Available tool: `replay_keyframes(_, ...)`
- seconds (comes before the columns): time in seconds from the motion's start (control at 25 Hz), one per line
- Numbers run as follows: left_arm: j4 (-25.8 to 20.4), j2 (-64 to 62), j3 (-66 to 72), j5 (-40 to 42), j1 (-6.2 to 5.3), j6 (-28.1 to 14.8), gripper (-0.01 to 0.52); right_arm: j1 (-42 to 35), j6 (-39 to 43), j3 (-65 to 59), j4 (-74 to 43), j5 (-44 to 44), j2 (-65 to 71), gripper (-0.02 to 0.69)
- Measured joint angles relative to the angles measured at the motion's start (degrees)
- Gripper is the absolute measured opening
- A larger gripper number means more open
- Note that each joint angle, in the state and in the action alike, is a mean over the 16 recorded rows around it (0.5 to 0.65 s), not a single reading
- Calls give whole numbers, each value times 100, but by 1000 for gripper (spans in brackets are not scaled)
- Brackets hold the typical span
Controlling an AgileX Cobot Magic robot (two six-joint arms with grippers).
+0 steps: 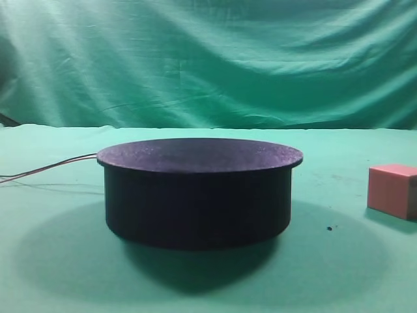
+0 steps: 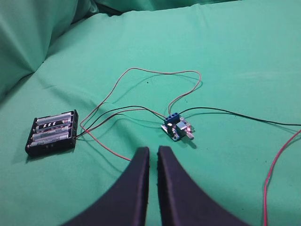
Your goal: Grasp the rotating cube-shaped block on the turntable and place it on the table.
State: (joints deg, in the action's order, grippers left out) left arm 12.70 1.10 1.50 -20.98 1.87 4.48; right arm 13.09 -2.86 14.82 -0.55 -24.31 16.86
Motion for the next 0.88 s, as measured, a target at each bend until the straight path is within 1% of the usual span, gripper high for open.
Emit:
replay_keyframes(0.2, 0, 0, 0, 0, 0, 0, 0, -397, -4, -913, 39, 511, -827, 0)
replay_keyframes(0.4, 0, 0, 0, 0, 0, 0, 0, -510, -2, -1442, 60, 608, -1393, 0)
replay_keyframes(0.6, 0, 0, 0, 0, 0, 0, 0, -522, 1, -1622, 79, 482, -1694, 0)
replay_keyframes(0.88, 0, 0, 0, 0, 0, 0, 0, -524, 2, -1631, 94, 324, -1742, 0)
